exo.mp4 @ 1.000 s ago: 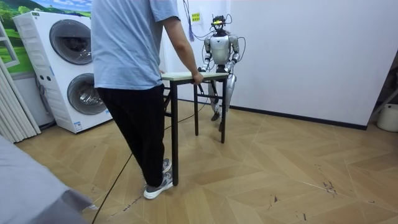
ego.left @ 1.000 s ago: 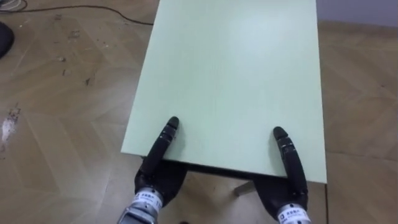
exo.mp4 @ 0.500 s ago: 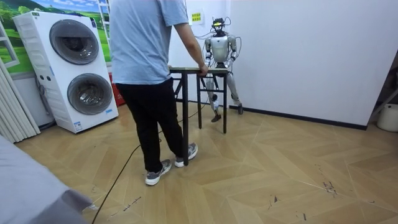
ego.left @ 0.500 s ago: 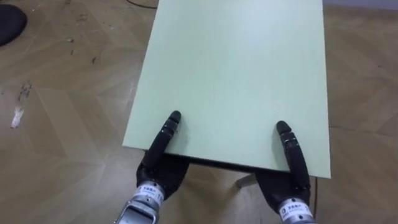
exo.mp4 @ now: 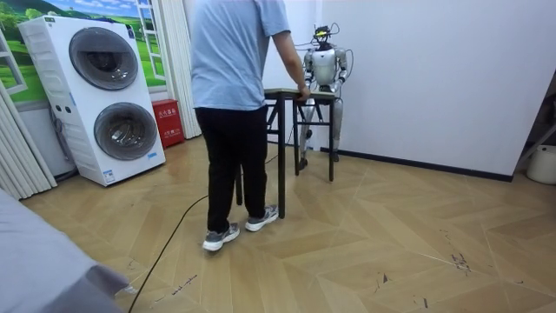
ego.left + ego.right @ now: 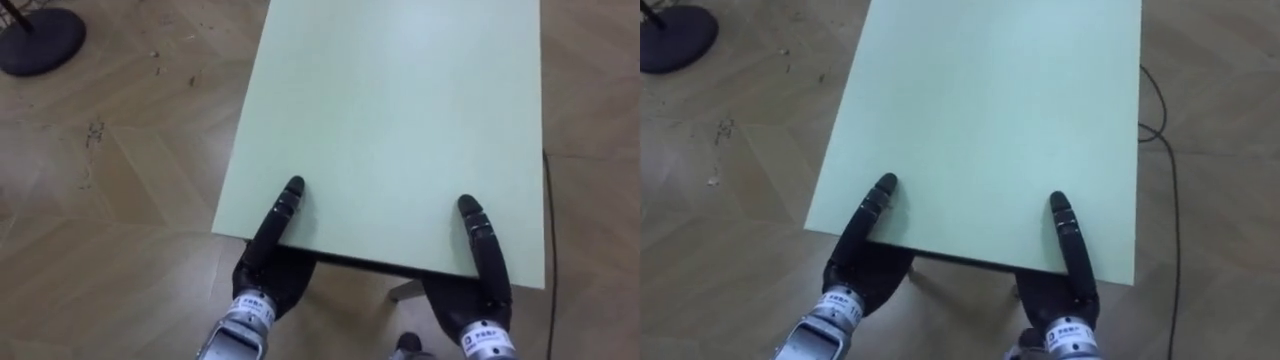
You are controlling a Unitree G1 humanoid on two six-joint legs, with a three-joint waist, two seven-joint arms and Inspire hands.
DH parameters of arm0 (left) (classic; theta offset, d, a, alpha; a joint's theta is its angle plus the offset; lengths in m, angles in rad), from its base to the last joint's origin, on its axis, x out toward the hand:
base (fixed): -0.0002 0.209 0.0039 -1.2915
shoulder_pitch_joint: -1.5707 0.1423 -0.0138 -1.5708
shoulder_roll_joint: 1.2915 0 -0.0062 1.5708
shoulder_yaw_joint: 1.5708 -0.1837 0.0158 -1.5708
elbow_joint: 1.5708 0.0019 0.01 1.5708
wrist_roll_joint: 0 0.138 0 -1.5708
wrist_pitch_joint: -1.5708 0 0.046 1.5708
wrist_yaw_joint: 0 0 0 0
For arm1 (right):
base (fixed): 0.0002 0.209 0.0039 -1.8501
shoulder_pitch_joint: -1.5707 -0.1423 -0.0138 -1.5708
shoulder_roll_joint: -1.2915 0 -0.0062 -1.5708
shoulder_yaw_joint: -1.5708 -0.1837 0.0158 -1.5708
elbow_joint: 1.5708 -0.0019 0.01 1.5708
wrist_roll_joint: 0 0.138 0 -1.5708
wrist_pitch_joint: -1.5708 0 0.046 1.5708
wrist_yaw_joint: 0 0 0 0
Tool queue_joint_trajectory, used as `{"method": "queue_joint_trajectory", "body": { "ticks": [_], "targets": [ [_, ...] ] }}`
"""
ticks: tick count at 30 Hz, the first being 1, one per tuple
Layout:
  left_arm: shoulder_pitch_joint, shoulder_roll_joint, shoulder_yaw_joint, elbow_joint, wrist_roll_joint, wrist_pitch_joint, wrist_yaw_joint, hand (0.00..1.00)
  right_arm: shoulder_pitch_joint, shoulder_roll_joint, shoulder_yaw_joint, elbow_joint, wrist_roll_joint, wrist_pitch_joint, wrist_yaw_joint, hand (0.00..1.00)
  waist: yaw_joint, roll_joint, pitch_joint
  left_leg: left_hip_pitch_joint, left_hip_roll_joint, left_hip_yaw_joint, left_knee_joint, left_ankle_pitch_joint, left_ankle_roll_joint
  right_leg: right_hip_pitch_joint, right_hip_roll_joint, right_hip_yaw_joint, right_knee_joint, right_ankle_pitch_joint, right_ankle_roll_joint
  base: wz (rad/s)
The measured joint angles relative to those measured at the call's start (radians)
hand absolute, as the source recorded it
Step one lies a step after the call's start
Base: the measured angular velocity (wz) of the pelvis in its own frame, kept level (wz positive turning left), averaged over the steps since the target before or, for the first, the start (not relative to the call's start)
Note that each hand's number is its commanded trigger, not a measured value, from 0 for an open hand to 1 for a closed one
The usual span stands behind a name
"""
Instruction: Move table with human
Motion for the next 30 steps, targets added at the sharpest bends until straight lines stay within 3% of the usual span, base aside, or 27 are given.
{"method": "queue_joint_trajectory", "body": {
  "ticks": [2,4,5,6,7,8,10,11,13,14,17,22,28,30],
  "targets": [
    [0.006,0.003,0.0,0.0,0.001,0.001,0.0,1.0,0.005,0.002,-0.001,0.003,0.001,0.007,0.0,1.0,-0.013,-0.015,-0.0018,-0.034,-0.017,0.026,0.016,0.005,0.025,0.005,-0.016,-0.003,-0.065,0.092,0.007,0.09],
    [0.008,0.001,0.0,0.007,0.001,0.005,0.002,1.0,0.011,0.006,-0.002,0.007,0.0,0.007,-0.001,1.0,-0.023,-0.019,-0.0009,-0.041,-0.025,0.04,0.02,0.005,0.05,0.024,-0.023,-0.009,-0.089,0.126,0.012,0.19],
    [0.009,0.0,-0.001,0.019,0.003,0.008,0.003,1.0,0.018,0.01,-0.002,0.018,0.003,0.005,-0.001,1.0,-0.029,-0.02,0.0,-0.038,-0.019,0.069,0.023,0.009,0.057,0.035,-0.024,-0.011,-0.068,0.115,0.016,0.27],
    [0.009,0.0,-0.001,0.021,0.007,0.01,0.003,1.0,0.024,0.014,-0.002,0.019,0.004,0.003,-0.001,1.0,-0.034,-0.018,0.0019,-0.039,-0.012,0.092,0.025,0.011,0.06,0.037,-0.024,-0.012,-0.02,0.068,0.017,0.61],
    [0.009,0.001,-0.004,0.021,0.017,0.022,0.005,1.0,0.041,0.02,-0.002,0.016,0.011,-0.008,0.001,1.0,-0.056,-0.015,0.0035,-0.039,0.008,0.139,0.024,0.014,0.063,0.056,-0.023,-0.016,0.107,-0.08,0.016,0.8],
    [0.006,0.002,-0.006,0.021,0.023,0.032,0.006,1.0,0.055,0.021,0.0,0.014,0.024,-0.017,0.008,1.0,-0.058,-0.021,0.0054,-0.038,0.009,0.158,0.025,0.015,0.063,0.08,-0.023,-0.014,0.211,-0.201,0.006,0.71],
    [0.011,0.006,-0.003,0.02,0.02,0.033,0.006,1.0,0.054,0.019,0.016,0.014,0.023,-0.028,0.008,1.0,-0.046,-0.029,0.0064,-0.036,-0.004,0.164,0.037,0.014,0.062,0.116,-0.022,-0.007,0.266,-0.3,0.01,0.04],
    [0.01,0.005,0.0,0.019,0.022,0.032,0.005,1.0,0.052,0.017,0.034,0.014,0.024,-0.042,0.008,1.0,-0.026,-0.033,0.0087,-0.039,-0.008,0.161,0.048,0.013,0.06,0.125,-0.015,-0.003,0.239,-0.312,0.017,-0.25],
    [0.01,0.004,0.007,0.01,0.031,0.031,0.005,1.0,0.041,0.014,0.043,0.014,0.027,-0.05,0.008,1.0,0.014,-0.032,0.0082,-0.058,-0.012,0.147,0.052,0.013,0.054,0.132,0.013,-0.004,0.166,-0.309,0.011,-0.48],
    [0.01,0.006,0.011,0.005,0.031,0.031,0.006,1.0,0.037,0.013,0.048,0.014,0.029,-0.053,0.008,1.0,0.031,-0.03,0.0072,-0.07,-0.003,0.127,0.053,0.016,0.049,0.136,0.031,-0.008,0.129,-0.292,-0.004,-0.45],
    [0.013,0.016,0.009,-0.003,0.034,0.031,0.013,1.0,0.038,0.004,0.075,0.015,0.047,-0.077,0.005,1.0,0.037,-0.033,0.0075,-0.07,0.021,0.124,0.052,0.022,0.04,0.161,0.069,-0.007,0.068,-0.261,-0.01,-0.1],
    [0.022,0.022,0.012,-0.024,0.048,0.031,0.026,1.0,0.038,0.004,0.089,0.015,0.062,-0.096,0.005,1.0,0.043,-0.034,0.0069,-0.075,0.032,0.12,0.052,0.022,0.04,0.167,0.085,-0.007,0.036,-0.241,-0.011,-0.09],
    [0.031,0.017,0.016,-0.034,0.065,0.03,0.032,1.0,0.038,-0.002,0.099,0.015,0.083,-0.099,0.005,1.0,0.053,-0.035,0.0072,-0.066,0.048,0.028,0.038,0.029,0.029,0.216,0.108,-0.046,-0.015,-0.234,-0.017,0.12],
    [0.031,0.018,0.017,-0.037,0.063,0.03,0.031,1.0,0.037,-0.004,0.106,0.015,0.083,-0.105,0.009,1.0,0.062,-0.035,0.0071,-0.068,0.053,0.02,0.022,0.032,0.024,0.221,0.113,-0.06,-0.032,-0.231,-0.019,0.21]
  ]
}}
